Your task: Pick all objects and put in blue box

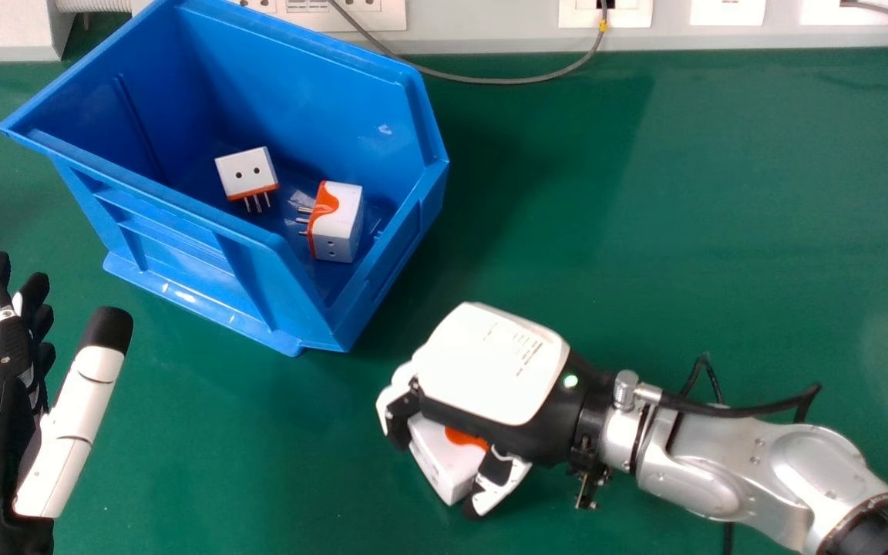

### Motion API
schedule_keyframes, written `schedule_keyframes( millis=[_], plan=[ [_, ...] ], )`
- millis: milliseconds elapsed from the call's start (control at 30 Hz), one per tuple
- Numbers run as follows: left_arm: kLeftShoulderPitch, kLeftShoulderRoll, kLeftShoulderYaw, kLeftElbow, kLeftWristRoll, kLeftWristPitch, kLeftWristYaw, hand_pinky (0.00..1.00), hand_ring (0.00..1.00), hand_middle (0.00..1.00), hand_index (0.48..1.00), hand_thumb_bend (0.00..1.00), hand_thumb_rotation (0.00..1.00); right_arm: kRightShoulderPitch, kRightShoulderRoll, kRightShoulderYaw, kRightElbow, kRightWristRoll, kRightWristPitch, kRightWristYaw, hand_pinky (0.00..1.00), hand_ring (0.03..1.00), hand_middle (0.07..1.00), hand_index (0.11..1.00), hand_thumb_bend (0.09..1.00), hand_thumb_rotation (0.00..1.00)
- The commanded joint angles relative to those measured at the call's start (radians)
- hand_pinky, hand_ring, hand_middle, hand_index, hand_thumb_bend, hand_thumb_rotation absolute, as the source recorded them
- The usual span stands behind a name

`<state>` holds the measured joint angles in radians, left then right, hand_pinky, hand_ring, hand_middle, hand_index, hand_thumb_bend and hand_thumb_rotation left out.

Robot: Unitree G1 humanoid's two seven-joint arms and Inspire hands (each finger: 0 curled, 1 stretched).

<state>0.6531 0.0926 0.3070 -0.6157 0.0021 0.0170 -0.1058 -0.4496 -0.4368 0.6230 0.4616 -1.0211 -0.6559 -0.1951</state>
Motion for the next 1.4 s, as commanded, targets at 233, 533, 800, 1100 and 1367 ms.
schedule_keyframes(
  millis=[233, 533, 800, 1100, 1367],
  plan=[
    [-0.002, -0.001, -0.005, -0.021, 0.011, -0.002, 0.010, 1.00, 1.00, 1.00, 1.000, 0.78, 0.85, 0.059, -0.062, -0.107, -0.248, 0.183, 0.013, 0.149, 0.38, 0.425, 0.487, 0.478, 0.501, 0.00],
    [-0.015, -0.002, -0.004, -0.001, 0.012, -0.008, 0.014, 1.00, 1.00, 1.00, 1.000, 0.77, 0.85, 0.107, -0.105, -0.231, -0.399, 0.301, 0.059, 0.262, 0.37, 0.437, 0.482, 0.456, 0.500, 0.00],
    [-0.014, -0.004, -0.008, 0.006, 0.016, -0.020, 0.013, 1.00, 1.00, 1.00, 1.000, 0.77, 0.85, 0.101, -0.098, -0.303, -0.461, 0.255, 0.116, 0.234, 0.37, 0.430, 0.493, 0.465, 0.500, 0.00],
    [-0.016, -0.006, -0.009, 0.022, 0.013, -0.034, 0.013, 1.00, 1.00, 1.00, 1.000, 0.79, 0.85, -0.009, -0.038, -0.319, -0.438, 0.281, 0.147, 0.240, 0.36, 0.424, 0.493, 0.466, 0.500, 0.00],
    [-0.016, -0.005, -0.009, 0.027, 0.015, -0.037, 0.013, 1.00, 1.00, 1.00, 1.000, 0.80, 0.85, -0.144, 0.040, -0.277, -0.277, 0.274, 0.092, 0.196, 0.35, 0.424, 0.498, 0.468, 0.500, 0.00]
  ],
)
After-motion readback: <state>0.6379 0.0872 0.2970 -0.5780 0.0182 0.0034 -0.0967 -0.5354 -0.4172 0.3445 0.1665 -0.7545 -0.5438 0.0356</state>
